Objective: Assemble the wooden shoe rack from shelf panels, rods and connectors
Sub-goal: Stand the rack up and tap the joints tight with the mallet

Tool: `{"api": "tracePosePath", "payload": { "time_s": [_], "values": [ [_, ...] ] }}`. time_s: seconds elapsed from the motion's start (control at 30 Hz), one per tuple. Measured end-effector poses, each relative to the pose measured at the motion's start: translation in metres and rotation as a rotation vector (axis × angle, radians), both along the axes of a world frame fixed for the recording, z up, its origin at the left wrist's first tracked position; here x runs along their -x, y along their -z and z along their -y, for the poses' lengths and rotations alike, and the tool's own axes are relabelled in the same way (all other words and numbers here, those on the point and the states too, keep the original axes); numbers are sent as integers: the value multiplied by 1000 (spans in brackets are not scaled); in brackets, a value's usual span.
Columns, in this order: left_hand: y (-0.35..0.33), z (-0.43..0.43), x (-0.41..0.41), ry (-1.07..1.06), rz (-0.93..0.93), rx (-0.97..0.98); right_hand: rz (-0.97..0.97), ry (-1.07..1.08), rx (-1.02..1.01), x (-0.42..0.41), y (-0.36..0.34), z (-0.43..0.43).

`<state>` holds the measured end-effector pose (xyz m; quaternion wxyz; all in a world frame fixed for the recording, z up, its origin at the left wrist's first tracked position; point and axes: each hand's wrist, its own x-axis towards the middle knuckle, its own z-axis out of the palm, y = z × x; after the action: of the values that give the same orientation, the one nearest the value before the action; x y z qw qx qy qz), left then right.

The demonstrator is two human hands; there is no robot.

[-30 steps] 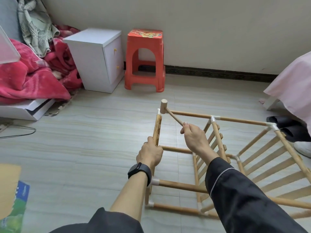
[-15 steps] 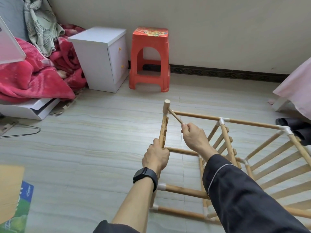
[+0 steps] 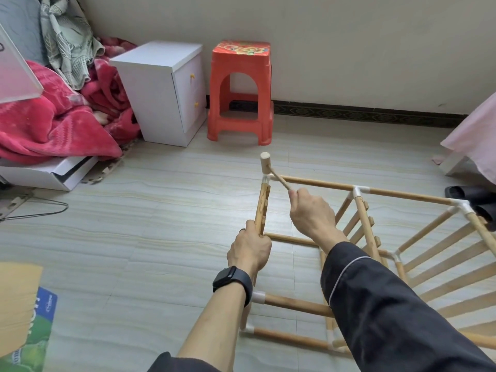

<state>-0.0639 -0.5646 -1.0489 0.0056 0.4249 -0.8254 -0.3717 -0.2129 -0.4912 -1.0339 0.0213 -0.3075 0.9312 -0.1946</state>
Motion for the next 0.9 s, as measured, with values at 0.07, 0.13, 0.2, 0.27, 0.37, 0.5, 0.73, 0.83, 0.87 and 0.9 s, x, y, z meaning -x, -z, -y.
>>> {"api": "tracePosePath", "payload": {
  "time_s": [0.07,0.13,0.2,0.27,0.37,0.5,0.73,0.83,0.87,0.9],
  "values": [
    [0,0,1,3,-2,0,-33,7,277,-5,-5,3],
    [-1,0,2,8,3,0,-95,-25,411,-7,-8,3],
    [-1,0,2,7,3,4,-111,-36,240,-5,-7,2],
    [-1,0,2,4,1,9,-30,-16,-95,-2,-2,-1],
    [-2,0,1,12,6,21,65,2,-93,2,4,-8],
    [-3,1,-2,28,16,47,68,36,24,3,-4,-35],
    [-8,25,-12,91,104,133,127,172,169,25,-15,-130],
    [-13,28,-9,77,238,276,121,239,194,32,-15,-165],
    [-17,22,-3,71,258,362,120,253,202,34,-14,-173],
    [-22,13,4,84,226,451,122,264,209,35,-13,-180]
  ]
}}
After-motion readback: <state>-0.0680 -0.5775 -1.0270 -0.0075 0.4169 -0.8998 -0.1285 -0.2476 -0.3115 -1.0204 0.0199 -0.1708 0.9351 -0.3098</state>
